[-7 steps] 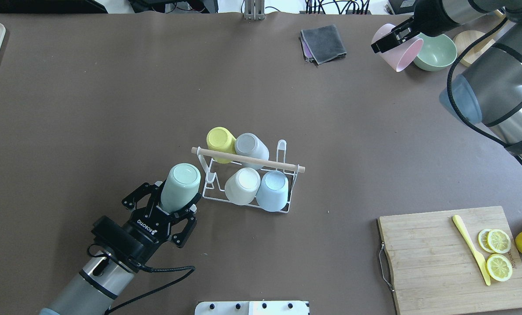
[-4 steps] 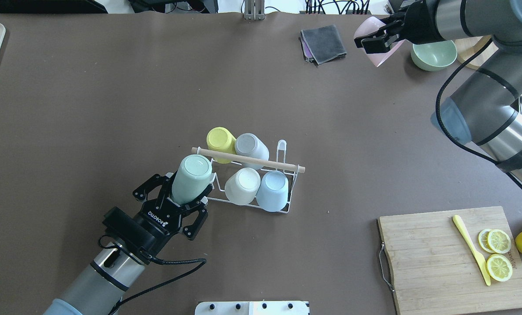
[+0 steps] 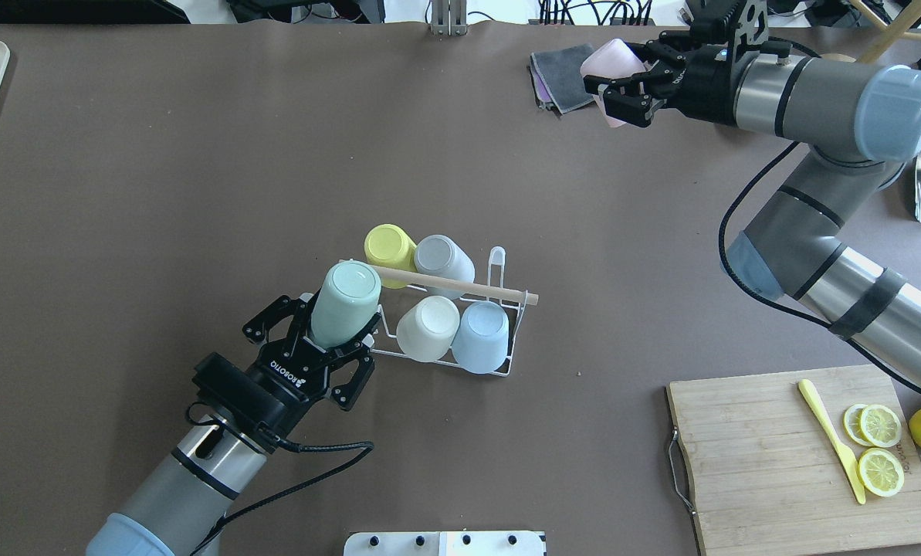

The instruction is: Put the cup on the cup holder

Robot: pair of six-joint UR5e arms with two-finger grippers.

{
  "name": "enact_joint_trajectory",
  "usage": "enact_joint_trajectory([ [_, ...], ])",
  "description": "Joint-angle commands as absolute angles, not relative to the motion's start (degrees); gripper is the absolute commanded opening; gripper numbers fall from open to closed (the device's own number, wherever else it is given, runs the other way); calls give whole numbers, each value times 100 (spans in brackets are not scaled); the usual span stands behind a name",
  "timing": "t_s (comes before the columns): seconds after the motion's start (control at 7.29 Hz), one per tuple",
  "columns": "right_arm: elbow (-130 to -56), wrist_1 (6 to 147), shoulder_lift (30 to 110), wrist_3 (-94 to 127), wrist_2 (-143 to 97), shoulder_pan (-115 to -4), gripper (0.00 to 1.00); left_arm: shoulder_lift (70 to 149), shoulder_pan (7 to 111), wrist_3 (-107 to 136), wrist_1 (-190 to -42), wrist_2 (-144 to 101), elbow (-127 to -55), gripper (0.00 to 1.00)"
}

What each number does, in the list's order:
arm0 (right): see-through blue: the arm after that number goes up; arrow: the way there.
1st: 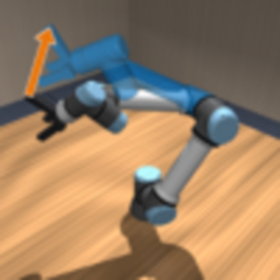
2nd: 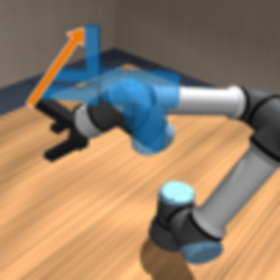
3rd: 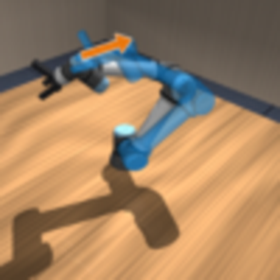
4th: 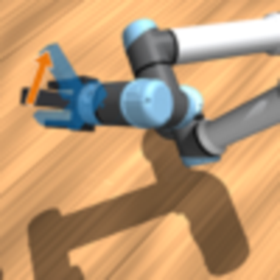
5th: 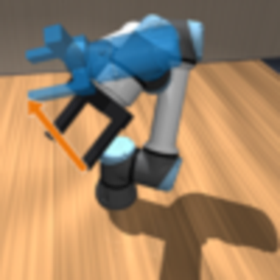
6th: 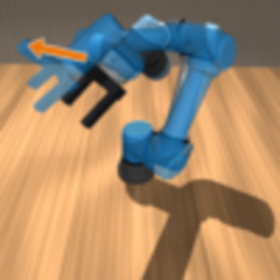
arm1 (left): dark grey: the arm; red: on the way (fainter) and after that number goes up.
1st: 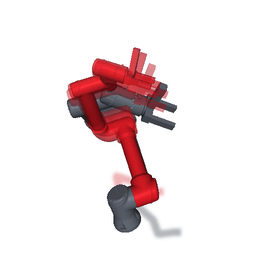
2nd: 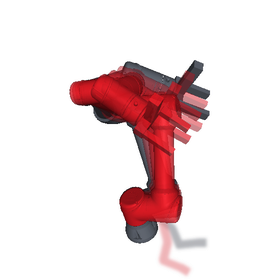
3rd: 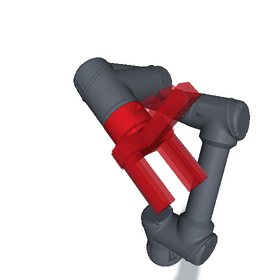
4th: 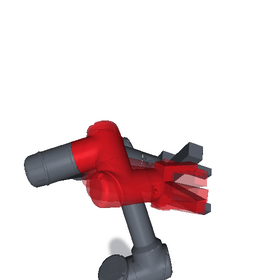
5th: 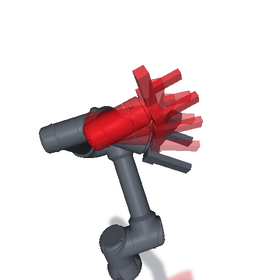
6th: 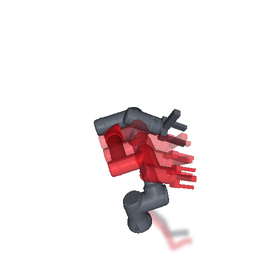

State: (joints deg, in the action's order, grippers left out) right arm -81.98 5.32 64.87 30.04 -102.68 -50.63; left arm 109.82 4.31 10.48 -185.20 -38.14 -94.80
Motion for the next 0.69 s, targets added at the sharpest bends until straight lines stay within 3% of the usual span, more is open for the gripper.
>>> enact_joint_trajectory([
  [0.0, -7315, -1557, 6434, 3355, -9672, -4652, 0, 11153, 588, 1046, -18519, -3980, -9308, 41],
  [0.55, -6779, -2958, 5847, 3884, -8719, -3771, 0, 11232, 650, 1072, -18554, -4131, -9018, 41],
])
